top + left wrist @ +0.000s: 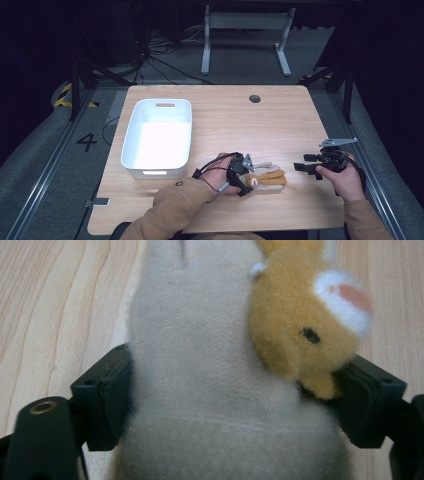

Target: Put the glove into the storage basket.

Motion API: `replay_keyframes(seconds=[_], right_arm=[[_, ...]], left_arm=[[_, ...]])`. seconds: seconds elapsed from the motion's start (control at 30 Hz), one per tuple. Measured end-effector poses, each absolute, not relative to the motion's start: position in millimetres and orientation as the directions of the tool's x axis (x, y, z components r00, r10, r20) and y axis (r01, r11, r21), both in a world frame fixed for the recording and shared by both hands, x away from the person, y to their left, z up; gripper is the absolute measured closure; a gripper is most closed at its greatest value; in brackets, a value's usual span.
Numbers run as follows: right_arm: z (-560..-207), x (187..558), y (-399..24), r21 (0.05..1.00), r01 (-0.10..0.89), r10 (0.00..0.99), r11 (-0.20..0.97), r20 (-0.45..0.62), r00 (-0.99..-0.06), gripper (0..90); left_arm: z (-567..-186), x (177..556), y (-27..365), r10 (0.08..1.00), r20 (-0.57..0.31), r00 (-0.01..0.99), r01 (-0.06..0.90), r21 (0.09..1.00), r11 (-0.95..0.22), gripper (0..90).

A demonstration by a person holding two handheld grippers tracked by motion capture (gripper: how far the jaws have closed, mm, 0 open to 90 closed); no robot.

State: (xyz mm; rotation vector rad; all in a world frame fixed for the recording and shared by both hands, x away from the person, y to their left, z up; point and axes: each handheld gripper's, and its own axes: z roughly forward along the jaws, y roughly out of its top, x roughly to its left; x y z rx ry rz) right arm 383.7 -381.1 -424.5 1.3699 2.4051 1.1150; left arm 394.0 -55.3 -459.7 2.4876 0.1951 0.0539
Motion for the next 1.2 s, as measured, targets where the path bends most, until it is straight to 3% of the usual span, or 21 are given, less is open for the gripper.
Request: replay_keyframes(seconds=[0.3, 0.6, 0.97, 1.2], right_arm=[[-425.0, 383.7, -381.3, 0.669, 0.679, 0.793, 0.303, 0.217, -0.569, 29.6], [-425.9, 384.1, -380.0, 0.668, 0.681, 0.794, 0.301, 0.22, -0.567, 29.6], [-426.3, 384.3, -379.9, 0.666, 0.681, 0.794, 0.303, 0.219, -0.567, 29.7], [-426.0, 384.6, -380.0, 0.668, 0.682, 0.795, 0.299, 0.221, -0.565, 30.0]], left_arm=[[-464.7, 394.0, -47.9, 0.168, -0.01, 0.986, 0.133, 0.659, -0.74, 23.9], [-469.8, 394.2, -41.6, 0.166, -0.005, 0.986, 0.119, 0.721, -0.683, 39.2], [-463.6, 390.2, -43.6, 0.185, -0.03, 0.982, 0.155, 0.691, -0.706, 61.2], [-459.4, 389.1, -45.3, 0.2, -0.051, 0.978, 0.183, 0.664, -0.725, 69.6]])
